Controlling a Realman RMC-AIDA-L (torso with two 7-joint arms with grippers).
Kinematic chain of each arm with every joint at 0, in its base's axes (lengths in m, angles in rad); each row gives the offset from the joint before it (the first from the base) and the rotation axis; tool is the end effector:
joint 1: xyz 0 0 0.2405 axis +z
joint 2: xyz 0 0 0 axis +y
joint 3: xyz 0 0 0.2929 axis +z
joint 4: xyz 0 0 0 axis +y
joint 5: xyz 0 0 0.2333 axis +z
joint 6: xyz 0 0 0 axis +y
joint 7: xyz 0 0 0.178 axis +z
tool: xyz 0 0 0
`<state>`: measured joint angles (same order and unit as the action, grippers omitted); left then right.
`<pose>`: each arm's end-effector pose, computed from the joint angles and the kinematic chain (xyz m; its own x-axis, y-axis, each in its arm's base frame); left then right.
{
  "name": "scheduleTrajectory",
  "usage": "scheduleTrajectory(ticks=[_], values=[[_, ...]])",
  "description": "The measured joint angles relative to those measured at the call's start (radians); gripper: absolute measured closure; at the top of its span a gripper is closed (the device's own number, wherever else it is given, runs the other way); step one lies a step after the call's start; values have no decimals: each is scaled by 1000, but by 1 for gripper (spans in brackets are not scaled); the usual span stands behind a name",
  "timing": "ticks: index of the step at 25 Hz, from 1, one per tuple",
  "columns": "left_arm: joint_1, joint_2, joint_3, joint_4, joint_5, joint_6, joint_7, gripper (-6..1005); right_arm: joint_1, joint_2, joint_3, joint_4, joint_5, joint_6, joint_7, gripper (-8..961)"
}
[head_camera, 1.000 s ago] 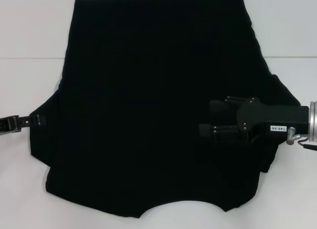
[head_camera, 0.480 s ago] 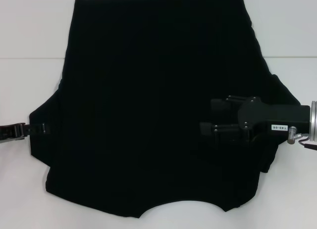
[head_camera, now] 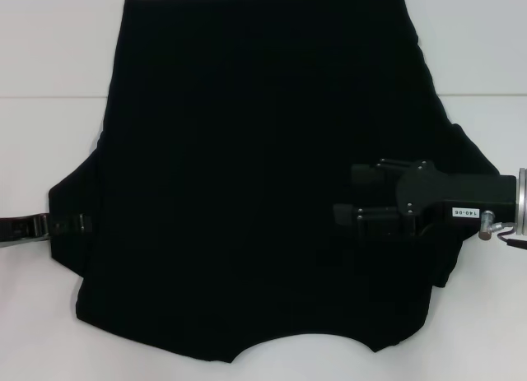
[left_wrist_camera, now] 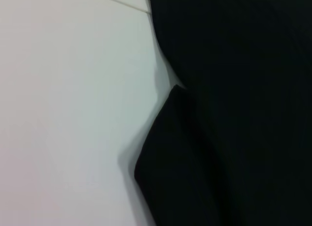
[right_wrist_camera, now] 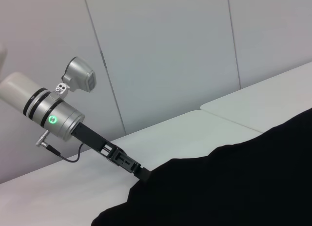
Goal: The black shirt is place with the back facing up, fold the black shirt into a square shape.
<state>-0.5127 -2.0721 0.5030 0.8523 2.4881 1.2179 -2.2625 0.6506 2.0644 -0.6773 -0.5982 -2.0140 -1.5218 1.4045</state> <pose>-0.4019 0.4028 0.0190 0.2565 0.8191 0.5131 0.9430 -0.0956 -0.3188 0.2554 0.4094 -0.0517 0.8056 -0.3124 -0.5034 -0.4242 -0.8973 -0.1219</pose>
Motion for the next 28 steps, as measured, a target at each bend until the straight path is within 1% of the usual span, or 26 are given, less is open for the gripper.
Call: scheduleTrajectory(ticks=[9,19,25,28], values=[[-1,0,31,0,0,7,6,95,-3,-2,1,0,0,-1,-1,54],[-10,0,48,1,7,12,27,311,-3,-2,3,0,0,-1,-1,55],[-12,0,58,1,16,1,38,550,1,-2,4,0,0,-4,-1,55],[-16,0,60,1,17,1,39,697,2,-4,4,0,0,-5,1,55]])
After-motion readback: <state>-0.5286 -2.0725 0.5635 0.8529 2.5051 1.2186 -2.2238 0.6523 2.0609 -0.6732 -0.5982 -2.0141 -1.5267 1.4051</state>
